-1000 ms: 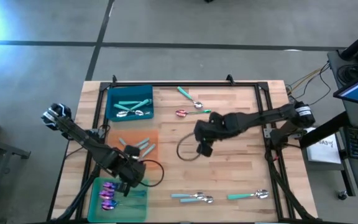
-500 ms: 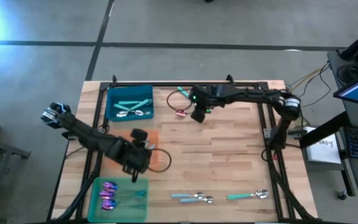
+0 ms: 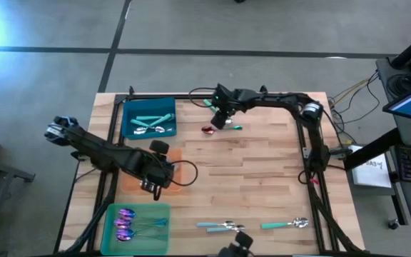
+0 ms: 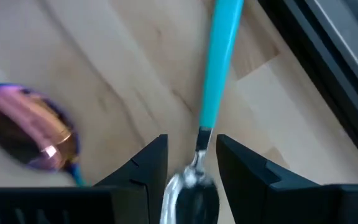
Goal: Sort silverware by color (type)
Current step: Put the green spoon into the blue bin
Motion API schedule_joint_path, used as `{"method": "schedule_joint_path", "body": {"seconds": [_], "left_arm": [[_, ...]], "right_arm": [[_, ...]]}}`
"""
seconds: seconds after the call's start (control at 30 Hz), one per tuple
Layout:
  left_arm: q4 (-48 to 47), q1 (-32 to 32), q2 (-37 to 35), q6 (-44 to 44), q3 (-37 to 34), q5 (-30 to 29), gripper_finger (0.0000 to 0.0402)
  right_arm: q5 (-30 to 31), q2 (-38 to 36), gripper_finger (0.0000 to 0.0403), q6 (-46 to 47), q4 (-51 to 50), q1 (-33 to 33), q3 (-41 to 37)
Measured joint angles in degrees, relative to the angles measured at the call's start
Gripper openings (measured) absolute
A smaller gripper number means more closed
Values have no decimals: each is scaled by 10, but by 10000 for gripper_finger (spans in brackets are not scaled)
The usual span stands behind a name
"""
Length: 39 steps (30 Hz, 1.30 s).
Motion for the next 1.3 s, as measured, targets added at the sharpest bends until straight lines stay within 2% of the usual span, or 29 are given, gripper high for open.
{"method": "schedule_joint_path", "body": {"seconds": [0.4, 0.57, 0.67, 0.9, 1.1, 1.3], "left_arm": [[-90, 26, -42, 4, -2, -19, 119], [-94, 44, -59, 27, -16, -29, 119], [-89, 56, -69, 37, -28, -30, 119], [-45, 71, -101, 62, -64, -30, 119], [18, 71, -146, 66, -116, -31, 119], [103, 82, -232, 90, -180, -57, 119]], "right_arm": [[-2, 79, 127, -17, 4, -24, 59], [-6, 90, 125, -16, 6, -34, 66], [-8, 93, 110, -16, 3, -37, 67], [-41, 95, 26, -17, -1, -38, 67], [-66, 90, 25, -1, -25, -39, 77], [-83, 85, 25, 5, -100, -29, 135]]}}
